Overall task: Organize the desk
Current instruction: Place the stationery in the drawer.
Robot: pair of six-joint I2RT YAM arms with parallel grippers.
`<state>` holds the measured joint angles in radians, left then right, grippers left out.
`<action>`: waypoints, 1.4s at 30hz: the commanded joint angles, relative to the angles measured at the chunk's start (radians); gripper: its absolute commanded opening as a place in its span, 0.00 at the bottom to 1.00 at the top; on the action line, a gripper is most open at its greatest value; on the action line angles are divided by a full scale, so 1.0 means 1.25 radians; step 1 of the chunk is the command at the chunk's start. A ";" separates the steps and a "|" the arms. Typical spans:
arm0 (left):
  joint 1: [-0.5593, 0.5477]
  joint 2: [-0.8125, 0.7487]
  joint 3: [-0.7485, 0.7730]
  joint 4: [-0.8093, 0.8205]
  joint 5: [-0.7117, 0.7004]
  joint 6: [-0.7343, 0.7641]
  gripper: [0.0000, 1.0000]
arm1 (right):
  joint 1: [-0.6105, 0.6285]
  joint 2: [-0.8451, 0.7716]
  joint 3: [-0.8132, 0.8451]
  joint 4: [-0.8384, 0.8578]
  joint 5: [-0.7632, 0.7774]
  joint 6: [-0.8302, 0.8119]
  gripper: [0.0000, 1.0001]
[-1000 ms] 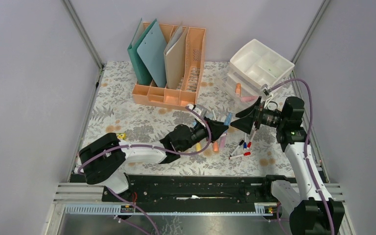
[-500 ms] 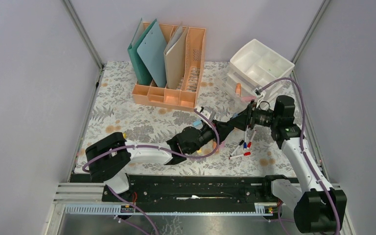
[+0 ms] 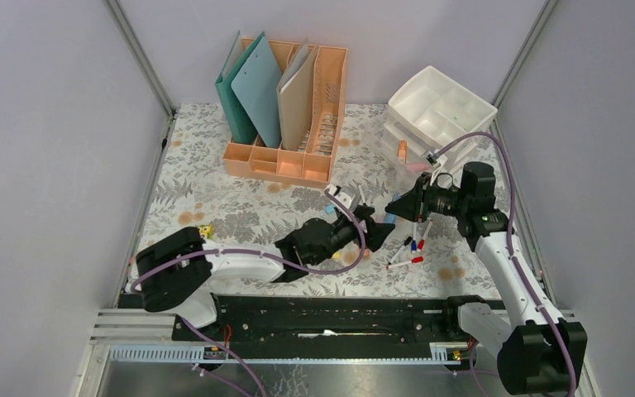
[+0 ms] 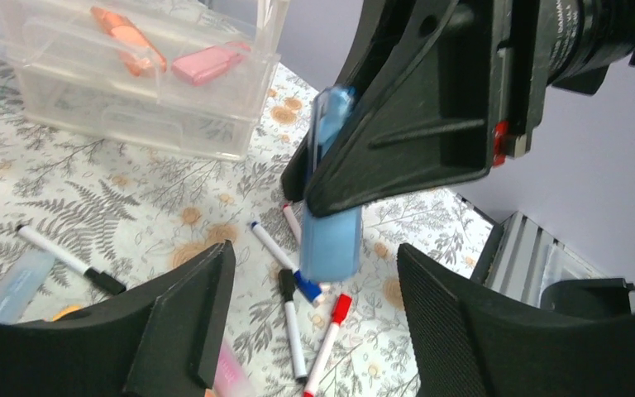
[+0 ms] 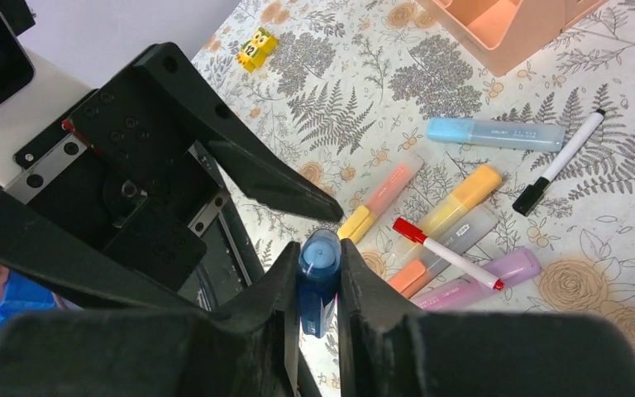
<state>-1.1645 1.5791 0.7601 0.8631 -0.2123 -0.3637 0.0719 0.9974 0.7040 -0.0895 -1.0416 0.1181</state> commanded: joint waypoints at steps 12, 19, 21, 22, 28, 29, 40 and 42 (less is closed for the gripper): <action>0.002 -0.313 -0.299 0.036 -0.113 0.075 0.99 | 0.007 -0.063 0.115 -0.156 0.078 -0.265 0.00; 0.017 -0.481 -0.396 -0.126 -0.129 0.031 0.99 | 0.007 -0.008 0.270 -0.201 0.274 -0.371 0.00; 0.017 -0.508 -0.428 -0.129 -0.138 0.008 0.99 | 0.007 0.023 0.313 -0.201 0.291 -0.378 0.00; 0.017 -0.521 -0.443 -0.128 -0.144 -0.004 0.99 | 0.008 0.039 0.332 -0.201 0.291 -0.378 0.00; 0.017 -0.569 -0.504 -0.120 -0.160 -0.047 0.99 | 0.012 0.158 0.427 -0.201 0.291 -0.378 0.00; 0.017 -0.577 -0.506 -0.129 -0.163 -0.051 0.99 | 0.013 0.179 0.438 -0.201 0.291 -0.378 0.00; 0.017 -0.621 -0.520 -0.170 -0.180 -0.064 0.99 | 0.029 0.293 0.452 -0.201 0.291 -0.378 0.00; 0.017 -0.616 -0.520 -0.169 -0.182 -0.066 0.99 | 0.029 0.296 0.450 -0.201 0.291 -0.378 0.00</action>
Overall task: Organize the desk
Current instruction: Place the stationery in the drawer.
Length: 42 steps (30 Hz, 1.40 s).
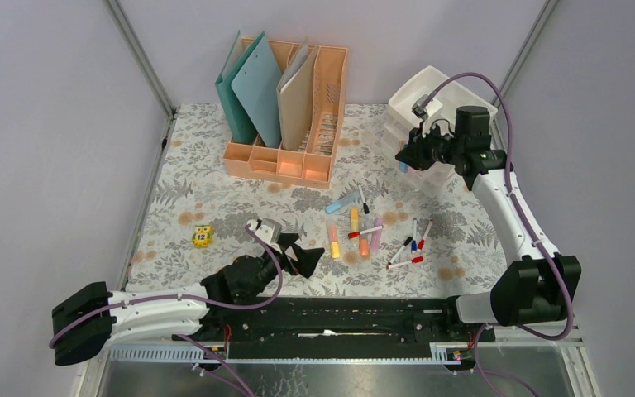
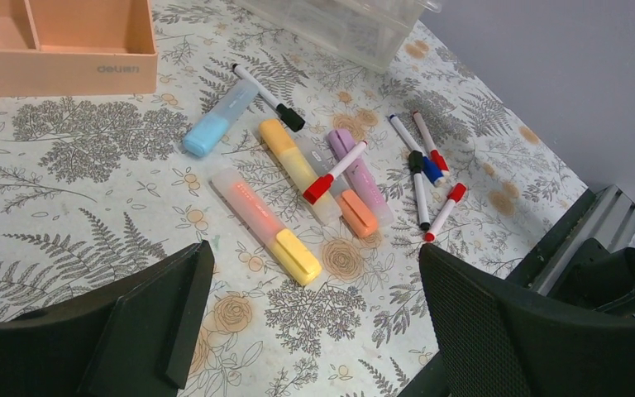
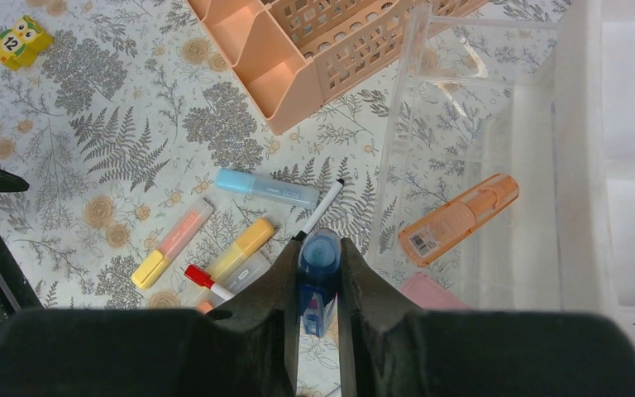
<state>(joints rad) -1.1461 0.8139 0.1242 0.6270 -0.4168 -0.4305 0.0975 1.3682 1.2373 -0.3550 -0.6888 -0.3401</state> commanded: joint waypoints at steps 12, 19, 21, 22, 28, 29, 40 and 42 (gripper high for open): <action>0.003 0.026 -0.006 0.032 -0.014 -0.021 0.99 | 0.007 -0.013 0.036 0.011 0.009 -0.012 0.00; 0.003 0.013 -0.017 0.029 -0.016 -0.029 0.99 | -0.037 -0.025 0.039 0.120 0.279 0.069 0.06; 0.003 0.009 -0.018 0.026 -0.015 -0.030 0.99 | -0.044 -0.023 0.042 0.118 0.259 0.083 0.06; 0.003 0.005 -0.018 0.023 -0.015 -0.031 0.99 | -0.045 -0.021 0.043 0.118 0.263 0.083 0.06; 0.003 -0.001 -0.026 0.029 -0.013 -0.038 0.99 | -0.046 0.019 0.055 0.103 0.311 0.061 0.25; 0.003 0.001 -0.025 0.033 -0.011 -0.038 0.99 | -0.045 0.029 0.057 0.098 0.298 0.060 0.29; 0.003 0.038 -0.022 0.087 0.033 -0.076 0.99 | -0.044 0.021 0.097 0.016 0.152 0.083 0.65; 0.003 0.041 -0.021 0.094 0.040 -0.081 0.99 | -0.045 -0.023 0.092 0.002 0.076 0.092 0.76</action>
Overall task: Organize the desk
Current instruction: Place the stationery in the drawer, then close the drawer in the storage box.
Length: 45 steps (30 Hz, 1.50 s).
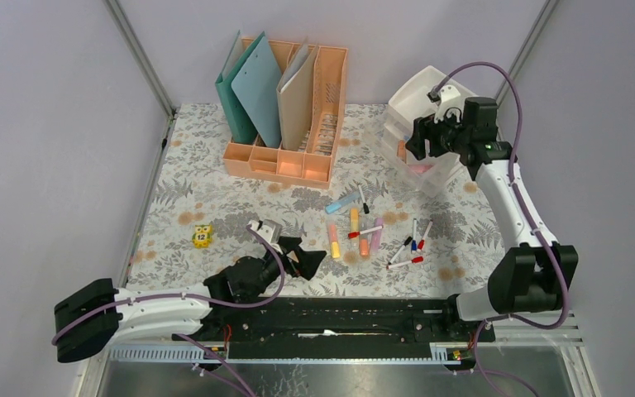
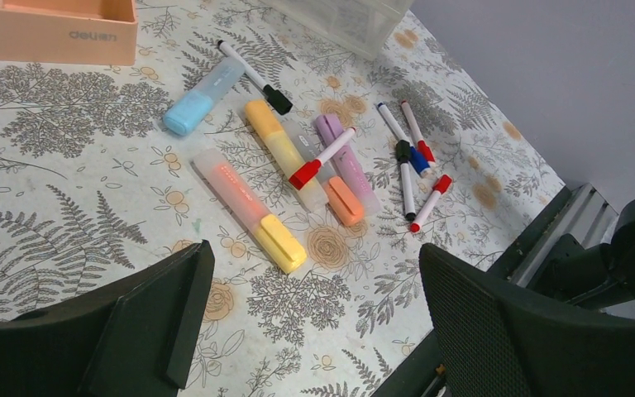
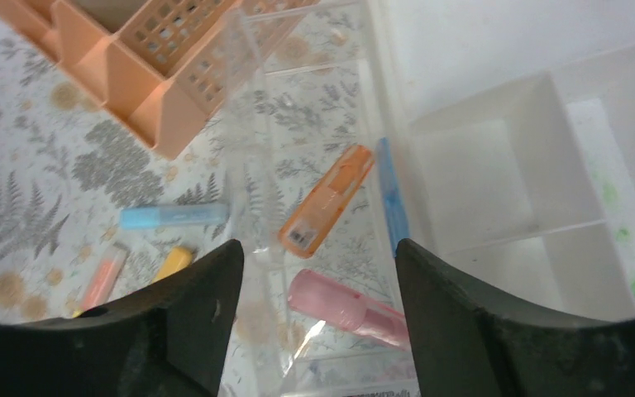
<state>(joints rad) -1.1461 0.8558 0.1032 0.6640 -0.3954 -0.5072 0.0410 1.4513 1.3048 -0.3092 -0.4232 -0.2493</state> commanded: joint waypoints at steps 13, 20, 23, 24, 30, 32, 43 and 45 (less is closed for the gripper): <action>0.016 0.097 0.104 -0.047 0.047 -0.136 0.98 | 0.000 -0.334 -0.261 -0.044 -0.512 0.055 1.00; 0.015 0.217 0.222 -0.159 0.058 -0.154 0.98 | -0.002 -0.405 -0.330 -0.008 -0.387 -0.027 1.00; 0.016 0.264 0.264 -0.181 0.061 -0.152 0.99 | -0.004 -0.408 -0.333 -0.005 -0.379 -0.028 1.00; 0.016 0.279 0.276 -0.183 0.065 -0.150 0.99 | -0.006 -0.408 -0.335 -0.002 -0.379 -0.027 1.00; 0.016 0.368 0.338 -0.145 0.165 -0.107 0.98 | -0.006 -0.400 -0.343 0.003 -0.387 -0.023 1.00; 0.015 0.397 0.357 -0.115 0.213 -0.096 0.99 | -0.005 -0.399 -0.343 0.003 -0.391 -0.019 1.00; 0.016 0.464 0.403 -0.109 0.204 -0.099 0.98 | -0.006 -0.407 -0.344 0.003 -0.365 -0.025 1.00; 0.017 0.454 0.407 -0.137 0.176 -0.094 0.99 | -0.005 -0.408 -0.344 0.003 -0.362 -0.026 1.00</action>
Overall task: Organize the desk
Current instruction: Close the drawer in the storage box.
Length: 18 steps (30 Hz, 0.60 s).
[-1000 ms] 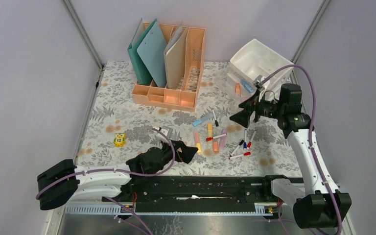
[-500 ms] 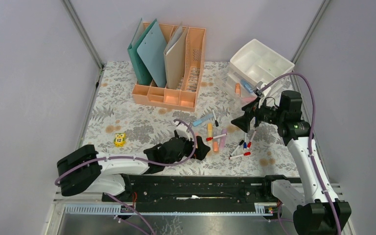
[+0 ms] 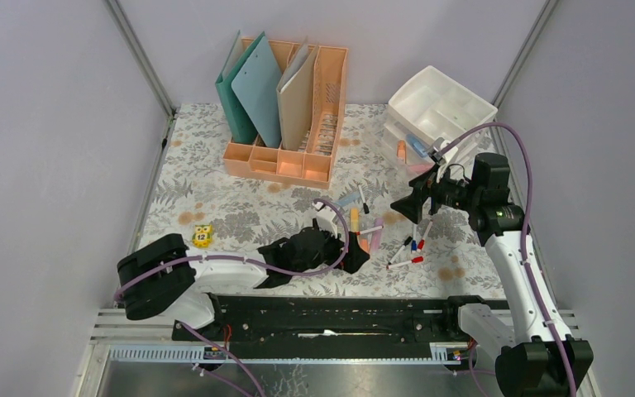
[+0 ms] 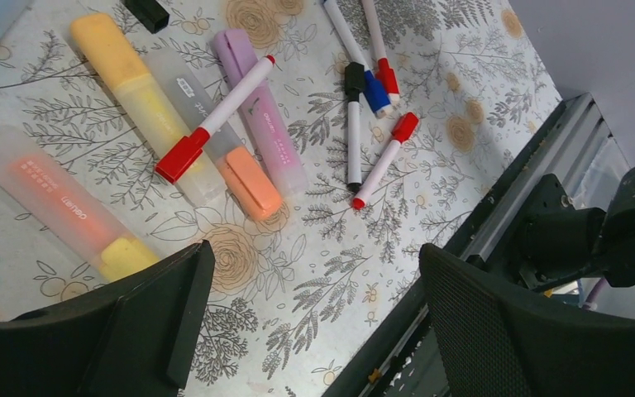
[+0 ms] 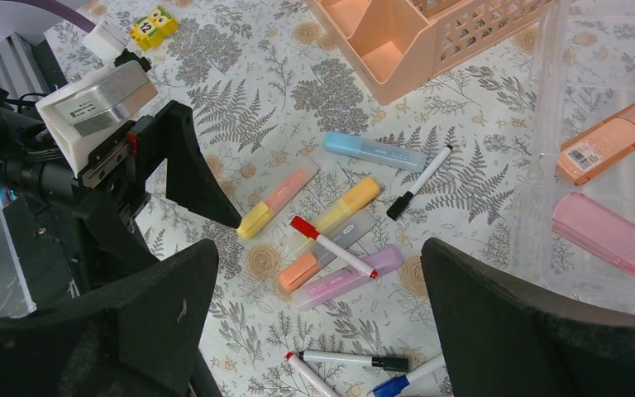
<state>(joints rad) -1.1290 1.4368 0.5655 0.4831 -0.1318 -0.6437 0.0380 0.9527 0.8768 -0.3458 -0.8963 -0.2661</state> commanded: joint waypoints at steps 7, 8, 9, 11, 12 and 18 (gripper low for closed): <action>0.034 -0.094 0.045 -0.104 -0.122 0.071 0.99 | -0.005 -0.012 -0.003 0.031 0.020 -0.020 1.00; 0.043 -0.110 0.041 -0.114 -0.128 0.075 0.99 | -0.006 -0.014 -0.003 0.028 0.021 -0.026 1.00; 0.052 -0.128 0.038 -0.123 -0.134 0.079 0.99 | -0.008 -0.014 0.000 0.021 0.019 -0.036 1.00; 0.069 -0.167 0.025 -0.135 -0.143 0.087 0.99 | -0.016 -0.012 0.014 -0.006 0.012 -0.067 1.00; 0.075 -0.188 0.016 -0.135 -0.146 0.093 0.98 | -0.021 -0.010 0.023 -0.024 0.009 -0.082 1.00; 0.093 -0.314 -0.045 -0.065 -0.146 0.165 0.99 | -0.058 0.042 0.112 -0.204 -0.049 -0.213 1.00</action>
<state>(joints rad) -1.0210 1.1275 0.5549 0.3141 -0.2886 -0.5236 0.0002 0.9642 0.9092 -0.4454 -0.8867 -0.3836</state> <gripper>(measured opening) 0.987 0.994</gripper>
